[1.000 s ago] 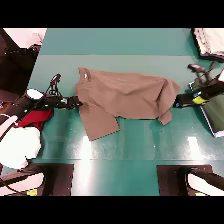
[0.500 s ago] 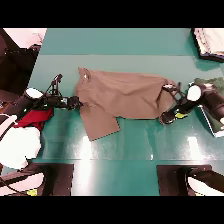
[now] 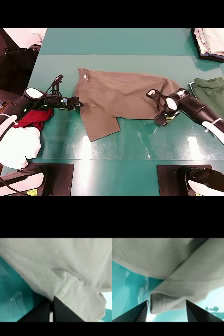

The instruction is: Fold the shirts.

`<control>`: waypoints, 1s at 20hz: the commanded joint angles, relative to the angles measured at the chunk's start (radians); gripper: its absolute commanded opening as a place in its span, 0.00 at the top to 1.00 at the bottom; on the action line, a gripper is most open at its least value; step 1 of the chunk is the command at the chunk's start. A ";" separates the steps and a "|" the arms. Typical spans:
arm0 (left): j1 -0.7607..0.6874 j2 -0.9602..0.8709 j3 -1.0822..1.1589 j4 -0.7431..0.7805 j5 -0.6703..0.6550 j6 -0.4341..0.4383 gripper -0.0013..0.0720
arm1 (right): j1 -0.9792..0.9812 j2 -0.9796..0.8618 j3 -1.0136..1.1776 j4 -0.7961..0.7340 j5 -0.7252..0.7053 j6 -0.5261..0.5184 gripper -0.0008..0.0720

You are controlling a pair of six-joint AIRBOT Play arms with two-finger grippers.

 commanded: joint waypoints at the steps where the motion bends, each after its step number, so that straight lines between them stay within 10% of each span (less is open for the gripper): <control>1: 0.000 0.001 0.001 0.000 -0.006 0.000 0.95 | 0.011 -0.035 -0.001 -0.016 0.013 0.007 0.27; 5: 0.000 0.001 0.001 0.000 -0.005 0.000 0.95 | 0.011 -0.037 -0.001 -0.022 0.003 0.013 0.31; 9: 0.000 0.001 0.002 -0.001 -0.018 0.000 0.95 | 0.011 -0.037 0.000 -0.023 -0.019 0.012 0.96; 14: 0.067 0.021 0.139 0.003 -0.209 0.001 0.95 | -0.050 -0.002 0.092 0.041 0.114 0.010 0.96; 20: 0.259 0.161 0.503 0.003 -0.374 -0.011 0.95 | -0.496 0.222 0.281 0.625 0.150 -0.026 0.96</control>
